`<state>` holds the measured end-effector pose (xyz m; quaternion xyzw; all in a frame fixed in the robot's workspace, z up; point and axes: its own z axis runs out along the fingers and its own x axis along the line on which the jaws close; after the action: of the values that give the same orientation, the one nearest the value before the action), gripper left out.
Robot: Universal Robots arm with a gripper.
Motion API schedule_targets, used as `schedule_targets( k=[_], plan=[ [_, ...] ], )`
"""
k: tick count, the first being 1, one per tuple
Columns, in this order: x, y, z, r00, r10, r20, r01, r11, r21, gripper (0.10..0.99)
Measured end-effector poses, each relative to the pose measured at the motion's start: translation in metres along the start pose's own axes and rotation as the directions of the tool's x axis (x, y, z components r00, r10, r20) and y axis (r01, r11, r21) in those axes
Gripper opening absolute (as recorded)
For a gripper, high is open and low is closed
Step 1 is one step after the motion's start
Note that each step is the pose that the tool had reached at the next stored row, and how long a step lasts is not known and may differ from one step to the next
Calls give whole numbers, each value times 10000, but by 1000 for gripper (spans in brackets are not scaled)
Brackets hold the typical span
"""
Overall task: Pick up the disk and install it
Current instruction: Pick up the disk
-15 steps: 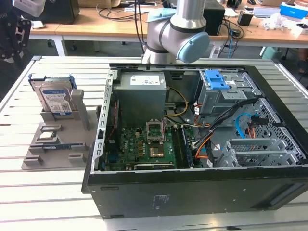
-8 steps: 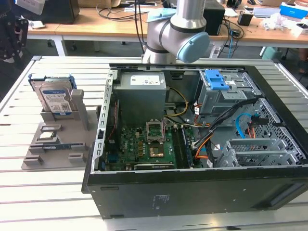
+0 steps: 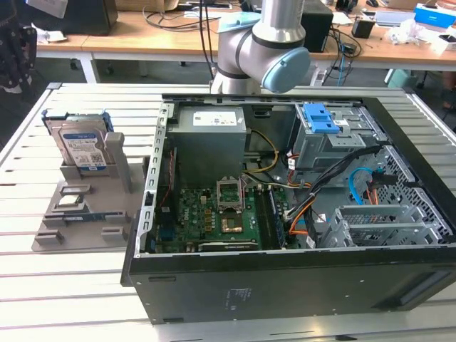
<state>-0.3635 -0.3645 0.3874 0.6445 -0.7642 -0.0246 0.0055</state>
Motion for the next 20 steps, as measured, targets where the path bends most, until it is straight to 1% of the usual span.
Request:
schedule_targets(
  k=[2,4,6,8,13,14,15,16,17,18,20],
  plan=[
    [0,0,0,9996,-294,-13,294,9996,-7,106],
    [0,0,0,9974,-725,-32,725,9974,-18,106],
    [0,0,0,9928,-1198,-53,1198,9928,-31,106],
    [0,0,0,9886,-1502,-64,1501,9887,-40,106],
    [0,0,0,9878,-1559,-67,1559,9878,-42,114],
    [0,0,0,9876,-1570,-68,1570,9876,-43,231],
    [0,0,0,9874,-1579,-68,1579,9875,-43,294],
    [0,0,0,9873,-1585,-68,1585,9873,-43,294],
    [0,0,0,9872,-1592,-68,1592,9872,-43,357],
    [0,0,0,9870,-1604,-69,1604,9870,-43,475],
    [0,0,0,9868,-1618,-70,1617,9868,-44,475]
  ],
)
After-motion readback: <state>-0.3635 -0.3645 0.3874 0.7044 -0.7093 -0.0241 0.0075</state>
